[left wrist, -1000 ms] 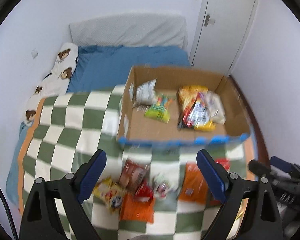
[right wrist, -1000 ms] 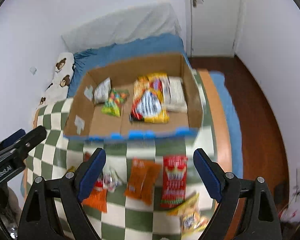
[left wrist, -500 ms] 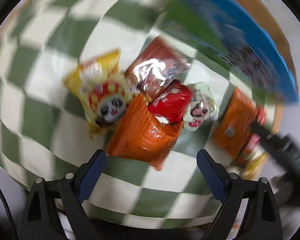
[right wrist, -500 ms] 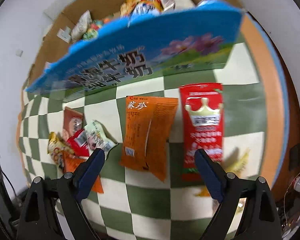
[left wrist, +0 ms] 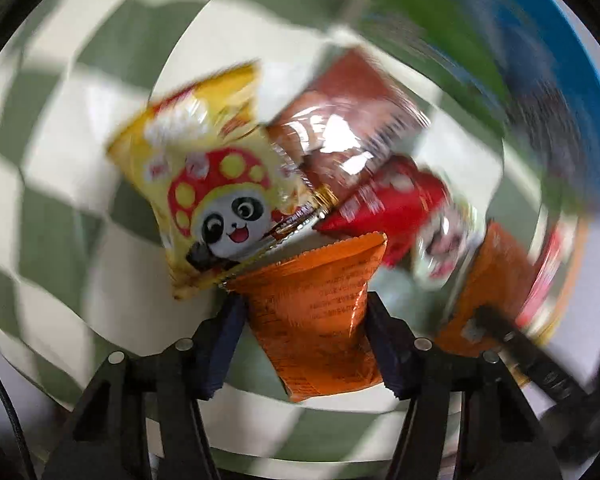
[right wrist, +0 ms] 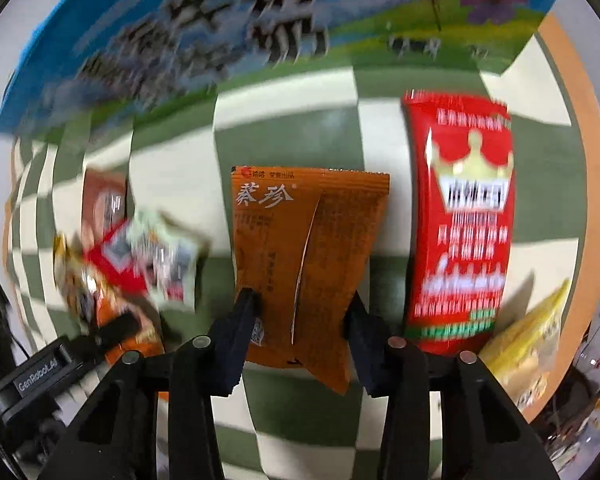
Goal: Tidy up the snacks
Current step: 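Grasp the orange chip bag with the left tool while the right tool grasps the orange snack packet, then lower both orange packets into the box and open both tools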
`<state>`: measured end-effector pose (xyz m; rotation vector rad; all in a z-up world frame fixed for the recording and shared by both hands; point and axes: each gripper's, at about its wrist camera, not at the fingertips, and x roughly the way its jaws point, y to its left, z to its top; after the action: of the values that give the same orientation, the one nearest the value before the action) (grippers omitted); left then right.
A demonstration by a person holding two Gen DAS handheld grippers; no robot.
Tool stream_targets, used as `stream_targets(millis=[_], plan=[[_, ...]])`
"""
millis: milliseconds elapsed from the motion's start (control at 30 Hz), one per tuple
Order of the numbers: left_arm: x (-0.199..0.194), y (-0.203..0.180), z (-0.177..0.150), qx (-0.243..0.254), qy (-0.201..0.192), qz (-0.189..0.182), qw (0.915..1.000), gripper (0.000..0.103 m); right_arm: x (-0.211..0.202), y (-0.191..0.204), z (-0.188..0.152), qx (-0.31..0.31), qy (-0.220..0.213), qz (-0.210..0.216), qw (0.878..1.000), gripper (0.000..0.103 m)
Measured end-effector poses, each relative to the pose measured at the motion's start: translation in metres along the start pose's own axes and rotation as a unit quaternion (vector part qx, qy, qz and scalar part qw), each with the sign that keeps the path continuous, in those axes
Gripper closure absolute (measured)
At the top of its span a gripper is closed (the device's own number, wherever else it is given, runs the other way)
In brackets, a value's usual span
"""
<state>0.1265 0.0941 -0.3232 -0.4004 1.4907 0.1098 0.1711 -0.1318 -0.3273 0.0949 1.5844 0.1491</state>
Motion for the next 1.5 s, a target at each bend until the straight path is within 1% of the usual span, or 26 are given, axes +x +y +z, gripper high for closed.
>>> stream_targets(millis=[33,67,133,167,200,233,267,300,367,433,533,600,633,667,767,800,867,933,1000,1100,1200,1233,1300,1333,1433,1500], plan=[[-0.002,-0.007,-0.004,0.041,-0.007,0.02,0.9989,0.046,0.002,0.0,-0.008,-0.009,0.009,0.002,1.0,0.057],[-0.003,-0.015,-0.009,0.082,-0.014,0.044,0.9955,0.046,0.005,-0.001,-0.016,-0.016,0.018,0.003,1.0,0.057],[-0.003,-0.029,-0.019,0.159,-0.027,0.082,0.9835,0.046,0.011,-0.001,-0.031,-0.03,0.038,0.009,0.999,0.057],[0.0,-0.035,-0.023,0.186,-0.029,0.099,0.9773,0.046,0.015,-0.002,-0.038,-0.035,0.048,0.011,0.998,0.057],[0.004,-0.038,-0.025,0.199,-0.028,0.109,0.9735,0.046,0.017,-0.001,-0.043,-0.04,0.054,0.013,0.998,0.057],[0.008,-0.043,-0.025,0.202,-0.025,0.114,0.9724,0.045,0.02,0.0,-0.047,-0.045,0.059,0.013,0.997,0.057],[0.011,-0.042,-0.025,0.194,-0.019,0.113,0.9742,0.042,0.021,-0.001,-0.049,-0.045,0.057,0.013,0.997,0.057],[0.014,-0.041,-0.023,0.183,-0.012,0.109,0.977,0.04,0.022,-0.001,-0.05,-0.042,0.055,0.015,0.998,0.055],[0.021,-0.033,-0.022,0.145,0.002,0.093,0.9851,0.031,0.025,-0.001,-0.05,-0.031,0.055,0.021,0.998,0.05],[0.028,-0.02,-0.022,0.102,0.016,0.073,0.9919,0.031,0.033,0.008,-0.049,-0.024,0.055,0.024,0.998,0.04],[0.038,-0.005,-0.024,0.045,0.032,0.045,0.9975,0.031,0.04,0.016,-0.046,-0.016,0.049,0.012,0.999,0.038],[0.039,-0.002,-0.026,0.035,0.027,0.042,0.9982,0.032,0.044,0.023,-0.047,-0.007,0.041,0.005,0.999,0.038],[0.038,-0.003,-0.028,0.035,0.021,0.045,0.9981,0.04,0.045,0.025,-0.048,-0.005,0.036,0.001,0.999,0.039],[0.036,-0.004,-0.03,0.04,0.017,0.047,0.998,0.051,0.046,0.027,-0.049,-0.005,0.029,-0.004,1.0,0.04],[0.027,-0.009,-0.035,0.055,0.005,0.051,0.9972,0.058,0.039,0.021,-0.059,-0.01,0.011,-0.005,1.0,0.051],[0.024,-0.009,-0.036,0.058,0.002,0.051,0.997,0.059,0.037,0.021,-0.059,-0.011,0.006,-0.003,1.0,0.06],[0.012,-0.013,-0.04,0.066,-0.01,0.05,0.9966,0.059,0.029,0.023,-0.061,-0.012,0.0,0.01,1.0,0.066],[-0.007,-0.029,-0.041,0.075,-0.027,0.047,0.9957,0.059,0.021,0.025,-0.062,-0.015,-0.007,0.02,1.0,0.072],[-0.029,-0.038,-0.04,0.085,-0.048,0.04,0.9944,0.059,0.009,0.03,-0.062,-0.021,-0.017,0.033,0.999,0.075],[-0.068,-0.05,-0.032,0.101,-0.083,0.023,0.9911,0.059,-0.012,0.031,-0.059,-0.024,-0.033,0.058,0.997,0.075],[-0.103,-0.063,-0.013,0.114,-0.111,0.005,0.9872,0.059,-0.04,0.026,-0.051,-0.024,-0.058,0.081,0.995,0.075],[-0.116,-0.07,-0.008,0.119,-0.122,-0.002,0.9854,0.059,-0.051,0.024,-0.042,-0.023,-0.065,0.089,0.994,0.076],[-0.141,-0.06,0.021,0.131,-0.139,-0.015,0.9815,0.059,-0.083,0.018,-0.027,-0.028,-0.092,0.102,0.99,0.076],[-0.155,-0.068,0.031,0.137,-0.148,-0.023,0.9792,0.059,-0.099,0.02,-0.018,-0.03,-0.105,0.108,0.988,0.076],[-0.167,-0.077,0.073,0.149,-0.162,-0.033,0.9749,0.059,-0.145,0.016,0.006,-0.033,-0.141,0.129,0.981,0.076],[-0.173,-0.091,0.097,0.159,-0.166,-0.029,0.9727,0.059,-0.171,0.018,0.024,-0.038,-0.162,0.133,0.977,0.076]])
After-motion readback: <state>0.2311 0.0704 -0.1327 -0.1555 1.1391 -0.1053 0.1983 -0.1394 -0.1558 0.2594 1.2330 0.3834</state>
